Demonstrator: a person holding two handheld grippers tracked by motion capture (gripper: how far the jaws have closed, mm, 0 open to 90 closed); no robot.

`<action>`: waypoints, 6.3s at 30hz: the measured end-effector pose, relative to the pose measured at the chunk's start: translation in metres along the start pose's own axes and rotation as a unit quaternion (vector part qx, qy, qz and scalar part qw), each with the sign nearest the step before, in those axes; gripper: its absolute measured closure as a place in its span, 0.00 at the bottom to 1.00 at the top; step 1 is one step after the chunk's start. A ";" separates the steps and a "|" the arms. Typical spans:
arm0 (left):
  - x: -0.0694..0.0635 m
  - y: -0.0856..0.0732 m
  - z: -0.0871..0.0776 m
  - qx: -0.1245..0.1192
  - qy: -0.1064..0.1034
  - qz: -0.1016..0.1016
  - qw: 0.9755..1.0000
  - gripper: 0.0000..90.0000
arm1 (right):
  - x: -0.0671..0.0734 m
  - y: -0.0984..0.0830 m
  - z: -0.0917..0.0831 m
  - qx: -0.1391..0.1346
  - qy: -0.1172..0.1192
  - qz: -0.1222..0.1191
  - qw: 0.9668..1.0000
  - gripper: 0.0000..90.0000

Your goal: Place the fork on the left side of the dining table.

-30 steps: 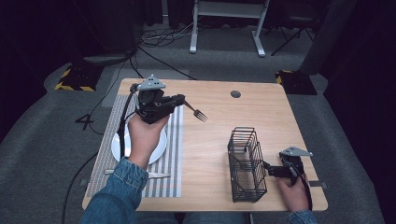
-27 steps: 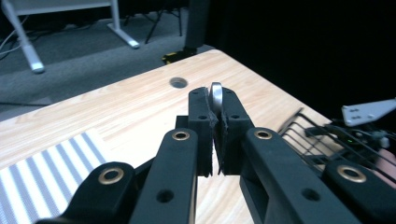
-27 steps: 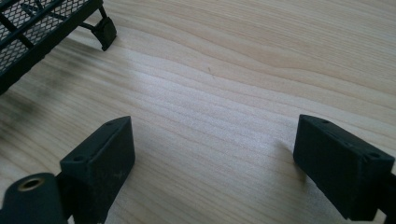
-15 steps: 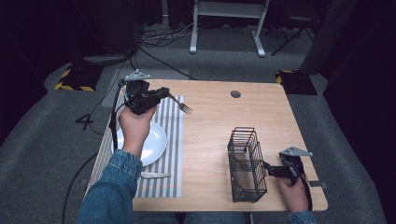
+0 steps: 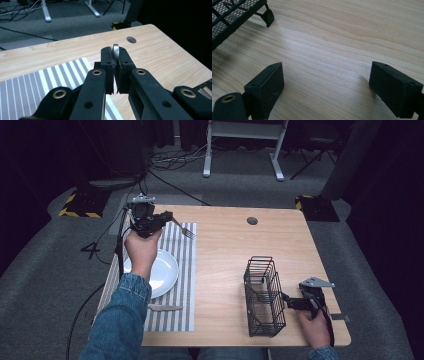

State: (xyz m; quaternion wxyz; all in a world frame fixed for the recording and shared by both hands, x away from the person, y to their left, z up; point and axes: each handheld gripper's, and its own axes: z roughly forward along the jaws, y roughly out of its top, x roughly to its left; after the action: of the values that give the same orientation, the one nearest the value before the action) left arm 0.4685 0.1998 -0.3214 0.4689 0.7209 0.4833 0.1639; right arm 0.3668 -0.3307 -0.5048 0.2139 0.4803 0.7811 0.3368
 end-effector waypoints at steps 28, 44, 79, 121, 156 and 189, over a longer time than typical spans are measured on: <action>0.042 -0.030 0.023 0.040 0.040 -0.045 0.997 0.96 | 0.000 0.000 0.000 0.000 -0.001 0.001 1.000 0.14; 0.053 -0.038 0.025 0.050 0.044 -0.065 0.996 0.96 | 0.000 0.000 0.000 0.000 0.000 0.001 1.000 0.14; 0.120 -0.051 0.035 0.090 0.081 -0.099 0.988 0.66 | 0.000 0.000 0.000 0.000 0.000 0.000 1.000 0.14; 0.143 -0.075 0.054 0.145 0.095 -0.122 0.977 0.59 | 0.000 0.000 0.000 0.000 -0.001 0.001 1.000 0.14; 0.149 -0.092 0.060 0.157 0.092 -0.147 0.972 0.58 | 0.001 0.000 0.000 0.000 -0.001 0.001 1.000 0.14; 0.132 -0.075 0.049 0.115 0.089 -0.129 0.981 0.50 | 0.001 0.000 0.000 0.000 -0.001 0.001 1.000 0.14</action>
State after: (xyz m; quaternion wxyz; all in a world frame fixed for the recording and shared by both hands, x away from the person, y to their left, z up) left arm 0.5252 0.2938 -0.4378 0.3549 0.6843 0.6277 0.1087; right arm 0.3664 -0.3302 -0.5047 0.2147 0.4813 0.7803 0.3367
